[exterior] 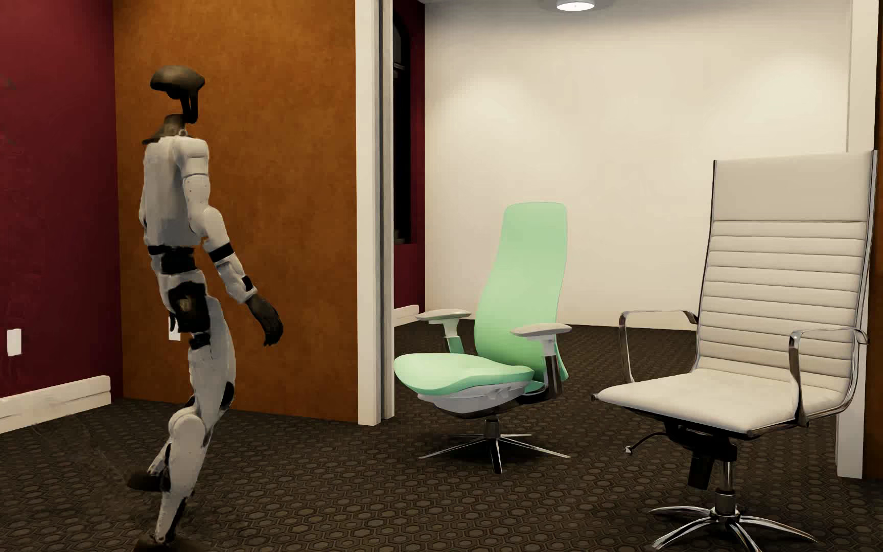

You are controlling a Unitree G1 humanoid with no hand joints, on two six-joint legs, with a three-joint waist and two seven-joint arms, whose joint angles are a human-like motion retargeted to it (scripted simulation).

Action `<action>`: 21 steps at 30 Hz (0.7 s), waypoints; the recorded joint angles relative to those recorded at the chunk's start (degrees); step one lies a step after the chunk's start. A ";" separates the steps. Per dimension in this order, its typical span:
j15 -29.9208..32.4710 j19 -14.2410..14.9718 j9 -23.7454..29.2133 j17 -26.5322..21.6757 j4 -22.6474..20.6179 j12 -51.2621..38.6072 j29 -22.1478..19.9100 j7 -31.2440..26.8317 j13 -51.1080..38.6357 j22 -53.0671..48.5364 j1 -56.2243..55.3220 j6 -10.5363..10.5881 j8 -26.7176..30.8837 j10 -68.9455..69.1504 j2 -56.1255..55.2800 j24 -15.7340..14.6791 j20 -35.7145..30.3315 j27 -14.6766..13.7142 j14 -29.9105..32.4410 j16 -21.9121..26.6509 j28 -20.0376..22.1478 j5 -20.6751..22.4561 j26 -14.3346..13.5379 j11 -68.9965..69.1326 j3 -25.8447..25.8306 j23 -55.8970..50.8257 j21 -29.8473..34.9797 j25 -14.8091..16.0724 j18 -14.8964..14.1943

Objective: Rest on the light green chair

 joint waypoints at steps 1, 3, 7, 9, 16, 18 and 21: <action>-1.58 -0.13 -1.31 -0.43 0.15 3.35 4.67 0.44 -1.69 -1.12 -1.49 -0.08 -0.62 -10.97 3.75 0.92 0.19 -2.09 2.08 -0.67 -2.01 -0.20 5.82 -1.07 0.63 -1.77 2.71 0.04 1.30; -3.56 2.10 0.97 -0.30 -2.40 1.98 -0.14 2.92 -9.02 8.76 -0.28 0.55 -0.47 -38.18 12.94 0.87 3.18 -4.48 8.69 -1.75 -2.28 -0.34 -13.49 -5.51 1.22 -1.72 5.75 2.92 6.76; -7.26 3.13 -3.89 -2.96 -4.16 7.53 -3.01 7.69 -7.17 14.33 -9.03 2.30 -4.28 -45.06 20.04 26.76 4.06 1.48 11.01 -2.61 123.89 -1.51 118.57 -4.12 3.80 -12.27 2.35 6.01 13.71; -7.89 4.72 -4.90 -3.07 -5.04 5.87 -0.17 8.34 -5.50 15.20 -8.31 1.16 -3.01 -39.00 19.46 26.83 8.62 -0.07 15.36 -3.32 128.61 -5.27 127.29 7.11 4.28 -10.97 2.89 7.59 13.49; 2.24 5.14 -1.36 -0.56 -16.79 -11.48 -1.61 -3.08 3.33 -4.49 12.20 0.05 6.14 -38.18 -16.76 -9.64 -7.09 3.69 6.88 2.89 -1.47 -6.98 0.46 65.85 -4.09 -2.26 1.79 9.34 19.04; -0.20 3.74 -0.76 -0.49 -16.29 -17.77 -1.33 -4.15 6.24 -9.17 19.50 0.67 8.12 -40.40 -23.29 -9.60 -10.58 4.60 2.72 3.65 -1.10 -3.75 0.27 57.22 -6.44 -1.69 0.38 7.95 17.49; 3.69 -1.70 -1.17 -0.40 -14.98 -25.97 -1.91 -5.96 8.58 -14.26 21.65 0.83 10.80 -35.72 -25.10 -5.25 -16.70 5.09 -4.36 0.51 -1.01 -1.34 -1.21 25.78 -7.23 -1.05 -0.63 6.96 15.17</action>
